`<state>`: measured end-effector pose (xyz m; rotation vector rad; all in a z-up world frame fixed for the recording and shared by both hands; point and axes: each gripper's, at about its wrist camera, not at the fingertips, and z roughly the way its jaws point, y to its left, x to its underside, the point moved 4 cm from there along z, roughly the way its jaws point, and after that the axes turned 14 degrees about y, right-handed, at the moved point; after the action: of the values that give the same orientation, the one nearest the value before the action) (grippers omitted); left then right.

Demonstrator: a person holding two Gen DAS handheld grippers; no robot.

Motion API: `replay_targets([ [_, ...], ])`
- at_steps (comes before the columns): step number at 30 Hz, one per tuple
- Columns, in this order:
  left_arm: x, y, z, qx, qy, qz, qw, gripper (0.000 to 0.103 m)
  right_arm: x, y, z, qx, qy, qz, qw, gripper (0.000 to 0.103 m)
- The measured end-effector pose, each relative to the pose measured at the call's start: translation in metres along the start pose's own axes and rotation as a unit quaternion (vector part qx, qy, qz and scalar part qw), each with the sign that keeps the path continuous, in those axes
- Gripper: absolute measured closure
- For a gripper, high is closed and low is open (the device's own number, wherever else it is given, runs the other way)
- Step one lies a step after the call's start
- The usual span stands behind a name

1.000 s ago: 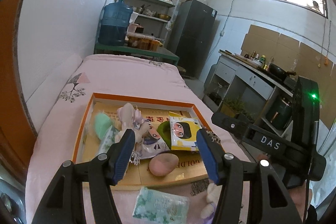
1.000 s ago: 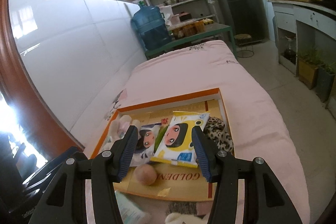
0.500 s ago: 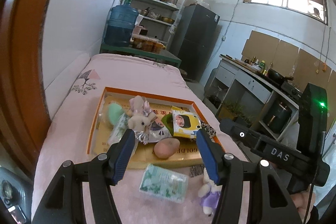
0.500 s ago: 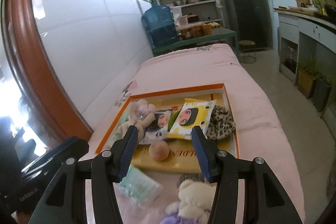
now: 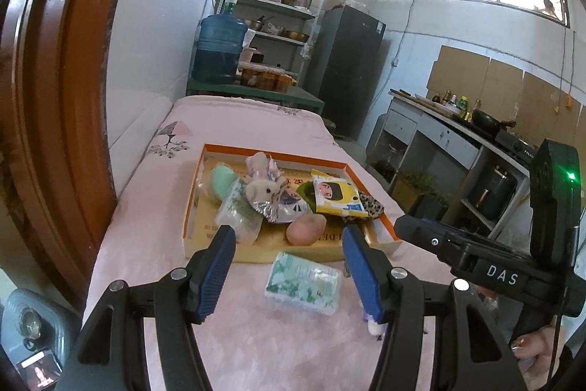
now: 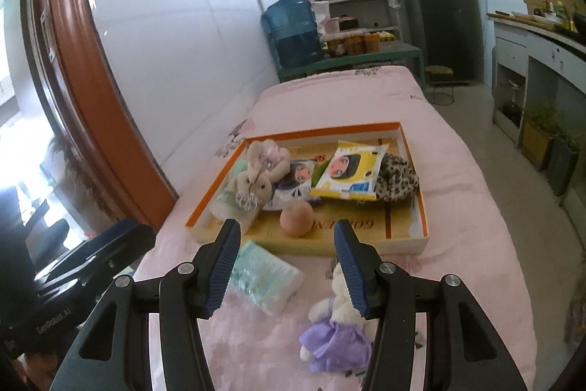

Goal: Organize soft objects
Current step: 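Move both tools back from the box toward the tissue pack and teddy bear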

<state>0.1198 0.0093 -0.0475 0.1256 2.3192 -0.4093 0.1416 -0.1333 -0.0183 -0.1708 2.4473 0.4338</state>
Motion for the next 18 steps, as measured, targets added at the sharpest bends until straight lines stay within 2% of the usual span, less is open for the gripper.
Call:
replay_targets([
  [18, 0.036, -0.001, -0.002, -0.008, 0.015, 0.008, 0.9998, 0.043, 0.039, -0.006, 0.008, 0.010, 0.036, -0.006, 0.999, 0.048],
])
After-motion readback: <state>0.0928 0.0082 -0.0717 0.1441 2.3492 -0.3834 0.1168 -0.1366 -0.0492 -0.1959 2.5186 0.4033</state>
